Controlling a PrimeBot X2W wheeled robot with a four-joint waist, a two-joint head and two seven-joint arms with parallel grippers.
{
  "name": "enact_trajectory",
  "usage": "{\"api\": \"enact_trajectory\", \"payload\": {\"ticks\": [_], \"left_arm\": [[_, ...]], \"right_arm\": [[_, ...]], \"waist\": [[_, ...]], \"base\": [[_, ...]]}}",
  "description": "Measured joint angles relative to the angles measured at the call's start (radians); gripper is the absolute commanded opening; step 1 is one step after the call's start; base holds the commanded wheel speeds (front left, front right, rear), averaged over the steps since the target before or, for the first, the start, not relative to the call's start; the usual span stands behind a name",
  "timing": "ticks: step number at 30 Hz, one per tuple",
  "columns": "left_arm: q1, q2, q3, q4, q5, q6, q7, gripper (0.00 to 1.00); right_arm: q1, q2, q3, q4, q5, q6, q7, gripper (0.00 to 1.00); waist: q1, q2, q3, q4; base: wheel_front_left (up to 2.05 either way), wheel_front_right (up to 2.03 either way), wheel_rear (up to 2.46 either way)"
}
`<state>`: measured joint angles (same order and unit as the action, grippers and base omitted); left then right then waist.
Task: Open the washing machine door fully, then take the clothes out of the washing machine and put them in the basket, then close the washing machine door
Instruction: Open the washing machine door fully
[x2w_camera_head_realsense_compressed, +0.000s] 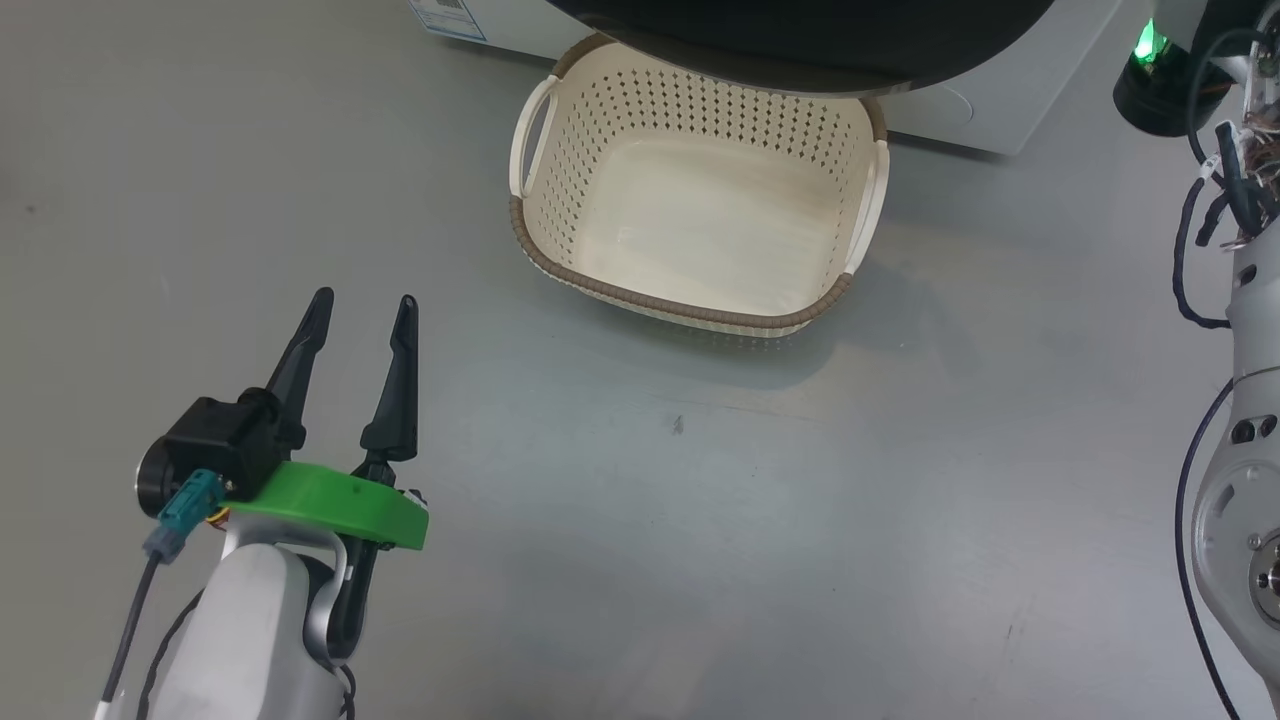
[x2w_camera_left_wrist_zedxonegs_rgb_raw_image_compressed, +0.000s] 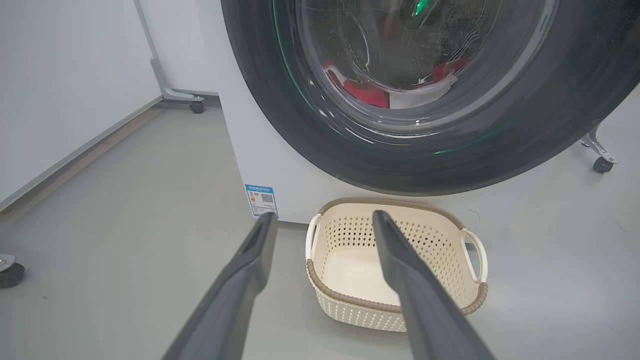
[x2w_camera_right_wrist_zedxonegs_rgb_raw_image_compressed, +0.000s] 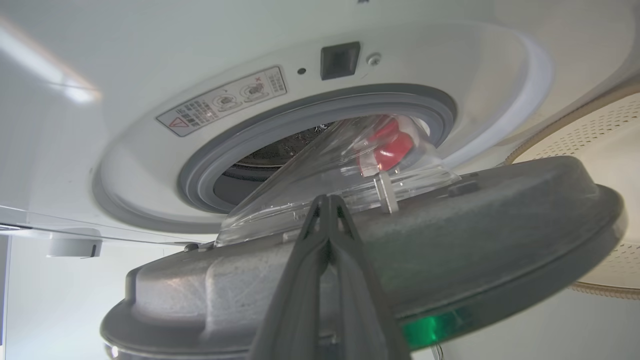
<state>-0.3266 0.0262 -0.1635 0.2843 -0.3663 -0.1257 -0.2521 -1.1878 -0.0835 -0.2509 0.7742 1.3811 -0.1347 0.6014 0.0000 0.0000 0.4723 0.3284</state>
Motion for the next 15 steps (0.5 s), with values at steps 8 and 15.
{"api": "enact_trajectory", "payload": {"ticks": [8, 15], "left_arm": [[0.012, 0.0, 0.002, 0.002, 0.017, 0.0, 0.0, 1.0], [0.025, 0.0, 0.015, 0.003, 0.021, 0.0, 0.0, 1.0]], "right_arm": [[0.058, -0.002, 0.016, 0.0, 0.002, 0.0, 0.02, 0.0], [0.1, 0.002, 0.027, 0.002, 0.012, 0.0, 0.048, 0.0]], "waist": [[0.0, 0.0, -0.024, -0.001], [0.0, 0.0, -0.048, -0.007]], "base": [[0.0, 0.0, 0.0], [0.0, 0.0, 0.0]]}}
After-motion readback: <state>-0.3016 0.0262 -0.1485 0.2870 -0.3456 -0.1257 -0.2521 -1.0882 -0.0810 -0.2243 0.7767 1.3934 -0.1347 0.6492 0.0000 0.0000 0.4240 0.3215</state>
